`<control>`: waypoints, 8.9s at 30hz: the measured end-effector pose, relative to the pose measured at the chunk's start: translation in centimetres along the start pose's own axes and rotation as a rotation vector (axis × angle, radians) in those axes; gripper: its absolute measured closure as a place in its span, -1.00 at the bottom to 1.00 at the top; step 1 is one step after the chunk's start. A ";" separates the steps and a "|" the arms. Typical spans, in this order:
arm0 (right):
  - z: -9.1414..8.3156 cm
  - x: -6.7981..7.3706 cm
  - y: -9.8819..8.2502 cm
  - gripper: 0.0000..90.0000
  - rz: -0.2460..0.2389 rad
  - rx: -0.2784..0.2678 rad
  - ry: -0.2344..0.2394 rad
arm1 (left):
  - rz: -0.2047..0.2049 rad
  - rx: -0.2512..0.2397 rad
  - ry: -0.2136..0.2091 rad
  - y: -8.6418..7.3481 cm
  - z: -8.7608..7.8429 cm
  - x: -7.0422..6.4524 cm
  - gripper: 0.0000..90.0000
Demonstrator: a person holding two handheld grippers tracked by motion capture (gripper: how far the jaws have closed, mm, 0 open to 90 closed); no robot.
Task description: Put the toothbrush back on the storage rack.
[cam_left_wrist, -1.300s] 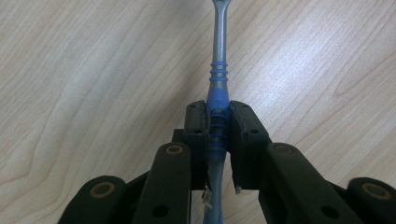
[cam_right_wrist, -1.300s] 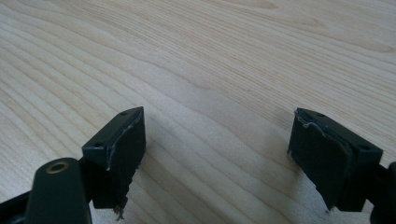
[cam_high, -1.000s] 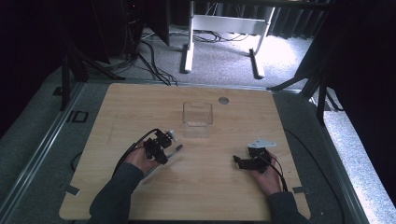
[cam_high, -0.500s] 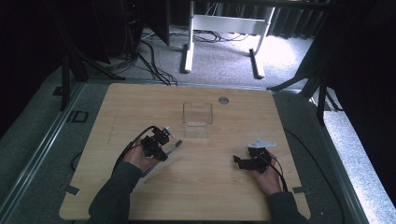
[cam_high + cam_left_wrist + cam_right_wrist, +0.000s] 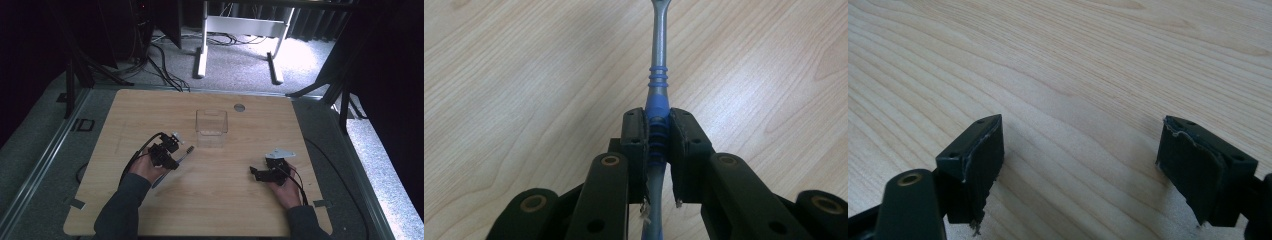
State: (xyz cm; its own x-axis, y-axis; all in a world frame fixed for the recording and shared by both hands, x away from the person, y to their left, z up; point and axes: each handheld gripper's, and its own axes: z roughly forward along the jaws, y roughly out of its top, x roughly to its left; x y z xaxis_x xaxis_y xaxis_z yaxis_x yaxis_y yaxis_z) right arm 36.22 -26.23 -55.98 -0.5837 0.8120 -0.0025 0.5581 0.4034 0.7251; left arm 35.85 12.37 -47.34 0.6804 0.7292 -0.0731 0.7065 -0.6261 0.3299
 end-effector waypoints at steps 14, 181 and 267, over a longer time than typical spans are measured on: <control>0.0 0.0 0.0 -0.59 -0.001 -0.001 0.000 | -0.024 -0.069 0.014 -0.1 -0.7 0.3 0.75; 0.0 0.0 0.0 -0.59 -0.004 -0.001 0.000 | -0.141 -0.762 0.002 2.0 -2.4 0.1 0.74; 0.0 0.0 0.0 -0.59 -0.003 -0.001 0.000 | -0.271 -1.050 -0.039 5.3 -1.2 0.2 0.74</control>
State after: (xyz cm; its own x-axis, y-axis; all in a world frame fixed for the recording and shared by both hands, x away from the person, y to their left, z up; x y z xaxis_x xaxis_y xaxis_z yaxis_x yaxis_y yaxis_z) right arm 36.23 -26.24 -55.98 -0.5853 0.8108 -0.0046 0.5561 0.4055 0.7254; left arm 39.45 9.54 -44.50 0.5454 0.7868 -0.2888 0.3273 0.1173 0.9376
